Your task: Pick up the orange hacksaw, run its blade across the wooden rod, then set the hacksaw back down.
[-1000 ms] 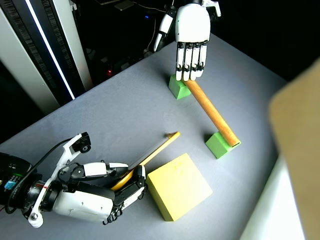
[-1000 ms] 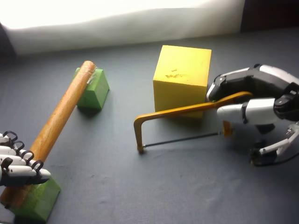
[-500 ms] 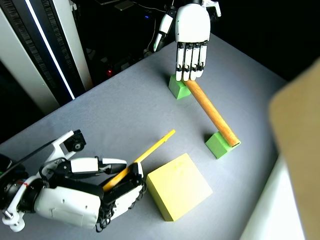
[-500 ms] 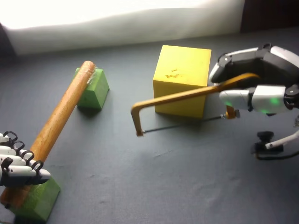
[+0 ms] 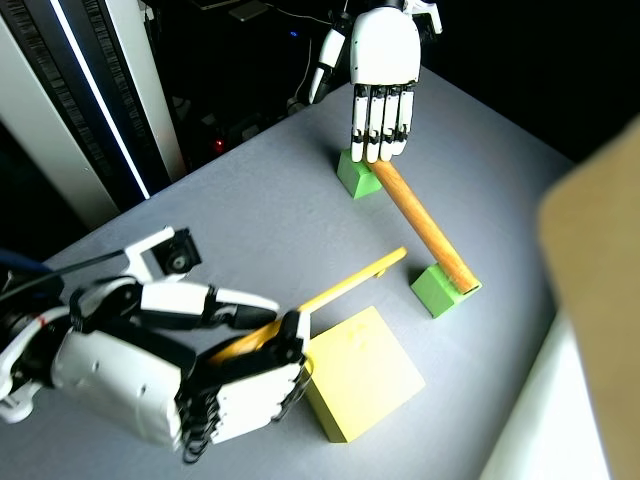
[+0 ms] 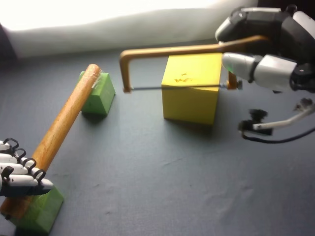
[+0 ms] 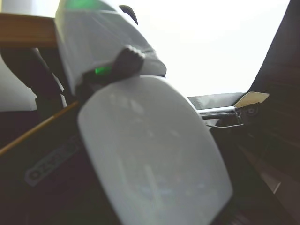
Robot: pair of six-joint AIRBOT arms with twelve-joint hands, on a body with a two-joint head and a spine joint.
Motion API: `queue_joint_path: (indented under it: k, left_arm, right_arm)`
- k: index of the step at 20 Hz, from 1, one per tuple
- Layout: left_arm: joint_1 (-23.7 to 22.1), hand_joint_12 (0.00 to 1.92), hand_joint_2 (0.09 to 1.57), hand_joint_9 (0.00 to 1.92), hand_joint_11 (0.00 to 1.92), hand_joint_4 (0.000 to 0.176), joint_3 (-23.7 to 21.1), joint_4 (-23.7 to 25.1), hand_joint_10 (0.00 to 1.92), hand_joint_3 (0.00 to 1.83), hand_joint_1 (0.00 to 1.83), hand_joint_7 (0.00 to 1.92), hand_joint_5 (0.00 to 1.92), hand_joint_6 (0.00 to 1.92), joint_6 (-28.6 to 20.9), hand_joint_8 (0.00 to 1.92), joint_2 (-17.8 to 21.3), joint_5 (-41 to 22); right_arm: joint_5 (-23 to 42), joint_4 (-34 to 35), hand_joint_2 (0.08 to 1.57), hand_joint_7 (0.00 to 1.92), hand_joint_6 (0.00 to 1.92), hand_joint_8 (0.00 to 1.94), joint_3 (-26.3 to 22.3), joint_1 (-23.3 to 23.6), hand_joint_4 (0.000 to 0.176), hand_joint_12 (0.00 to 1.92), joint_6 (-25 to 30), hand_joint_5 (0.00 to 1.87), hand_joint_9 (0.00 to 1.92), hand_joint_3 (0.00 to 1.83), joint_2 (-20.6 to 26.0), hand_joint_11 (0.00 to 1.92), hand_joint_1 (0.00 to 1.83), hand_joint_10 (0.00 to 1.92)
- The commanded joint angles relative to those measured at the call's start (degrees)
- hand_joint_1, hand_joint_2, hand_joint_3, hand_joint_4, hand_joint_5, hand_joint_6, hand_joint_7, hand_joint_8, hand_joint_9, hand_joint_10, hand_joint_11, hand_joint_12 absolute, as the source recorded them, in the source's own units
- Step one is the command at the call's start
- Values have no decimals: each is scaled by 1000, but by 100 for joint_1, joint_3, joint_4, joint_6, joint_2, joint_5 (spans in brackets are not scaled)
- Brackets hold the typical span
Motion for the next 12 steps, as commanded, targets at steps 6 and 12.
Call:
queue_joint_path:
  k: [6, 12]
  left_arm:
    - [-53, 714, 1199, 221, 0, 0, 4, -64, 0, 1, 100, 223, 234, 0, -5, 0, -42, -216]
    - [-55, 707, 1192, 227, 0, 0, 11, -64, 1, 1, 101, 229, 235, 0, -5, 0, -54, -215]
  right_arm:
    - [925, 111, 1169, 883, 1104, 1146, 78, 282, 0, 1435, -689, 750, 885, 0, -448, 760, 1364, 1371]
    - [753, 169, 1149, 922, 1059, 1077, 531, 610, 0, 1393, -937, 795, 916, 0, -1132, 771, 1370, 1321]
